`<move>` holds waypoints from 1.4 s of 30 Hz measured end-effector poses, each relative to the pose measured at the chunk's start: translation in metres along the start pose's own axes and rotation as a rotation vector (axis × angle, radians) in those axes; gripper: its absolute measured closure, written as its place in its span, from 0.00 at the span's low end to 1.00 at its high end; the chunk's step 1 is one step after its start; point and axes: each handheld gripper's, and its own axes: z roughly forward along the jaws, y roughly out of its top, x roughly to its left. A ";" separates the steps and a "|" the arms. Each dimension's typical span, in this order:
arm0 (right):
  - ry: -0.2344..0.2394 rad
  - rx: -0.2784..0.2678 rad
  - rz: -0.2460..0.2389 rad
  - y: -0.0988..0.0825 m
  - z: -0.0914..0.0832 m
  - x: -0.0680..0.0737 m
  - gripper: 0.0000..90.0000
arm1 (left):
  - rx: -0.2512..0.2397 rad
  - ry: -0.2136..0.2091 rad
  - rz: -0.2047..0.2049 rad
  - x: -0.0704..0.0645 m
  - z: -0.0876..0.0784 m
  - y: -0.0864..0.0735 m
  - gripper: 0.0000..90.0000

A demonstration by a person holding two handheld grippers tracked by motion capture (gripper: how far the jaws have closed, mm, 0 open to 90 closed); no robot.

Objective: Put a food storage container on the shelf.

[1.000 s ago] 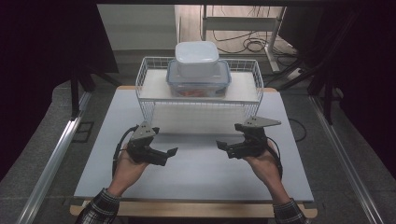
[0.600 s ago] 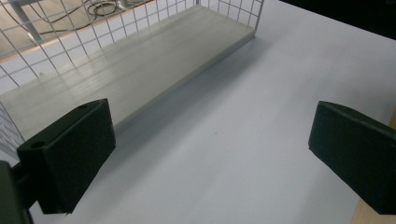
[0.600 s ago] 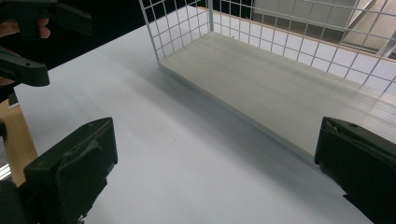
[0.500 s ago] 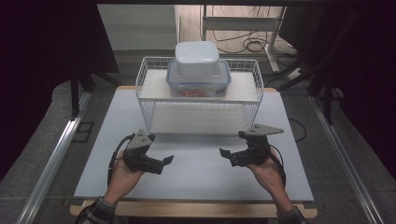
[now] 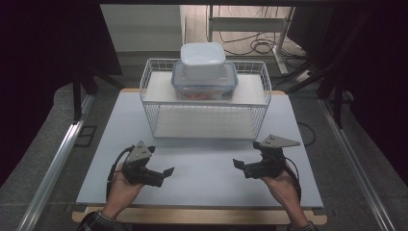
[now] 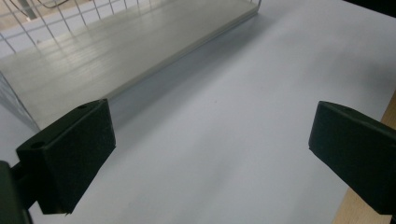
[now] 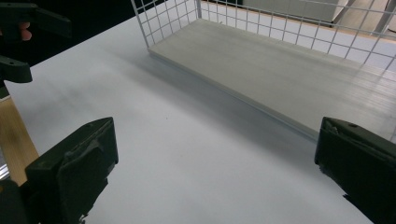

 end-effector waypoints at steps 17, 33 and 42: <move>-0.050 0.020 0.016 -0.034 -0.003 -0.009 0.00 | 0.050 0.025 -0.046 0.006 -0.002 -0.037 0.00; -0.066 0.102 0.022 -0.064 0.000 -0.012 0.00 | 0.123 0.061 -0.038 0.008 0.005 -0.058 0.00; -0.076 0.177 0.037 -0.080 0.008 -0.018 0.00 | 0.213 0.057 -0.028 0.009 0.018 -0.068 0.00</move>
